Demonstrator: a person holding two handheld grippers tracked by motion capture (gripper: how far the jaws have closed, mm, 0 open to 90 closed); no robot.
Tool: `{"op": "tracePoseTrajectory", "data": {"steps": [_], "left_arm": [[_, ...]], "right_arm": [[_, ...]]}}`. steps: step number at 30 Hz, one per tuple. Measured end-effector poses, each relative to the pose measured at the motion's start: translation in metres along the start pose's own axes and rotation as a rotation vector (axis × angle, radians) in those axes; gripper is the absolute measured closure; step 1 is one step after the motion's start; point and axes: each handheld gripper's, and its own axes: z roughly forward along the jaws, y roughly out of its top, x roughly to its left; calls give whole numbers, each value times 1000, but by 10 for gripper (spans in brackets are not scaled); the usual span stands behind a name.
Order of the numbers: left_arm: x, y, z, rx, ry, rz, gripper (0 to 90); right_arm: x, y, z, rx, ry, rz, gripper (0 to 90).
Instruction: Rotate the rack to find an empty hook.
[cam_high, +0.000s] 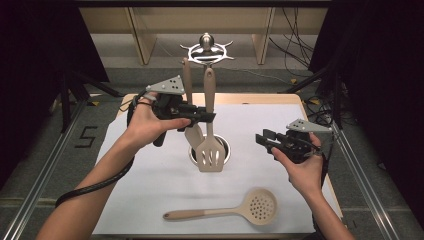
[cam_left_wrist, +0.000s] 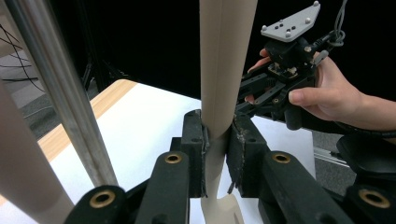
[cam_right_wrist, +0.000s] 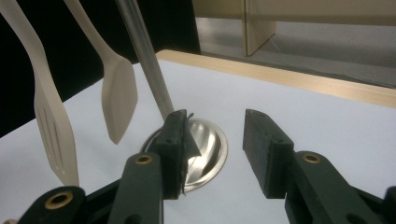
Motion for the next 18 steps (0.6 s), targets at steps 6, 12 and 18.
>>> {"op": "tracePoseTrajectory", "data": {"steps": [6,12,18], "left_arm": [[4,4,1,3,-4,-6,769],[9,2,2,10,1,-21,769],[14,1,3,11,13,-38,769]], "right_arm": [[-1,0,0,2,2,-15,608],[0,0,0,2,0,-3,608],[-1,0,0,2,0,-16,608]]}}
